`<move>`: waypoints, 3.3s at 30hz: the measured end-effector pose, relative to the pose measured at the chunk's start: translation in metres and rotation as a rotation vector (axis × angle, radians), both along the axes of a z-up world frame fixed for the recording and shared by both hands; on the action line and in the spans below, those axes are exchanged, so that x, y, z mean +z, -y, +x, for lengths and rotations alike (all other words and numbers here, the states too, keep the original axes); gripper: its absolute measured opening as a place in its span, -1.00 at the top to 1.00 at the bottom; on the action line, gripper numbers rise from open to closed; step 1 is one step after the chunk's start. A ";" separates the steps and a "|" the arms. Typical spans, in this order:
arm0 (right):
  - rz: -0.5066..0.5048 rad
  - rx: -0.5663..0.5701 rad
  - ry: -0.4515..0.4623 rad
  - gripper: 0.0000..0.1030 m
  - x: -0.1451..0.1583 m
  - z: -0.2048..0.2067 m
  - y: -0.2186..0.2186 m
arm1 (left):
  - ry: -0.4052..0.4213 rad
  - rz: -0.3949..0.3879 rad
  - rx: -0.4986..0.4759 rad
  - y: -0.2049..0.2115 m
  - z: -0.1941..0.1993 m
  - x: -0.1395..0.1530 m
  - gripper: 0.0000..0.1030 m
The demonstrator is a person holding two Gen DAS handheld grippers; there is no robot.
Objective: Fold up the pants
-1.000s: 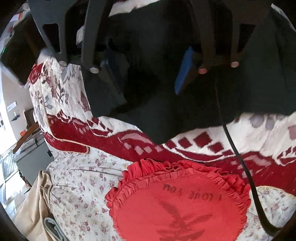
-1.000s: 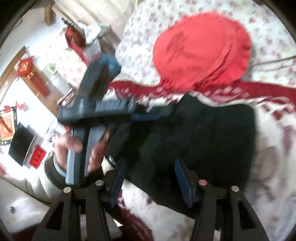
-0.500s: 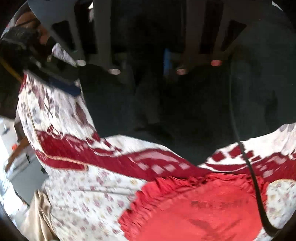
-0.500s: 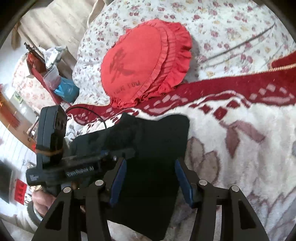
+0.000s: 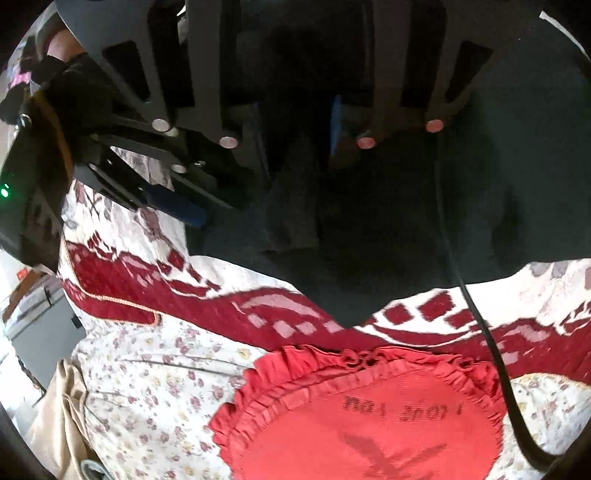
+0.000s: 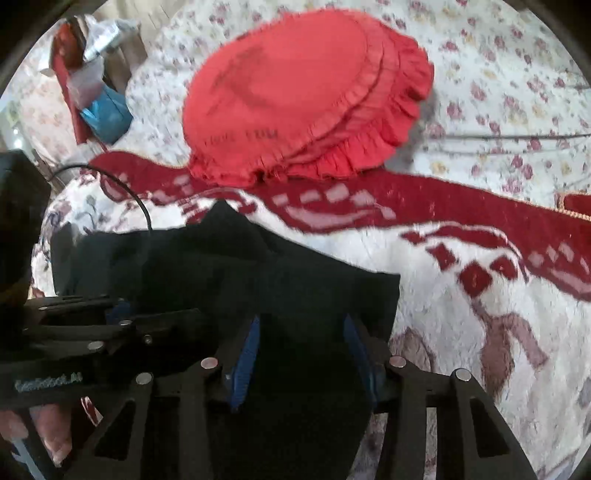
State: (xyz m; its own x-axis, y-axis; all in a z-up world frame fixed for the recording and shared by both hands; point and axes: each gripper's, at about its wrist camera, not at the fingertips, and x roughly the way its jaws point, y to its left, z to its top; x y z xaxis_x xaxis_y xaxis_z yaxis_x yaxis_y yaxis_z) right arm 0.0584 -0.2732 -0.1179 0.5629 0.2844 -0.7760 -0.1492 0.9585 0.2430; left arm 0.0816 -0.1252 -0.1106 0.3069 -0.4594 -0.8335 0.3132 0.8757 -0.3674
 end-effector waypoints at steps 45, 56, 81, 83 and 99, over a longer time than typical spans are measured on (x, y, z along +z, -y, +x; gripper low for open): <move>-0.066 0.362 0.045 0.05 0.048 0.001 -0.165 | 0.134 0.090 0.464 -0.213 -0.073 0.036 0.21; -0.023 0.403 -0.037 0.08 0.019 0.042 -0.213 | 0.111 0.099 0.529 -0.237 -0.077 0.027 0.21; 0.006 0.453 -0.026 -0.08 0.036 0.057 -0.225 | 0.014 -0.017 0.552 -0.241 -0.107 0.011 -0.11; 0.015 0.493 -0.014 -0.09 0.043 0.051 -0.231 | 0.000 -0.024 0.558 -0.243 -0.106 0.007 -0.11; -0.132 0.700 0.055 0.47 0.016 -0.017 -0.301 | -0.004 -0.019 0.648 -0.291 -0.128 0.010 -0.11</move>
State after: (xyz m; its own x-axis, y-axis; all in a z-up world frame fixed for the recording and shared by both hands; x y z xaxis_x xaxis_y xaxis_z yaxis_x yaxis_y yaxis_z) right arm 0.0413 0.0280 -0.1024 0.3218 0.4994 -0.8044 -0.7492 0.6537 0.1062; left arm -0.0461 0.1663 -0.1003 0.5240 -0.1968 -0.8287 -0.2782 0.8800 -0.3849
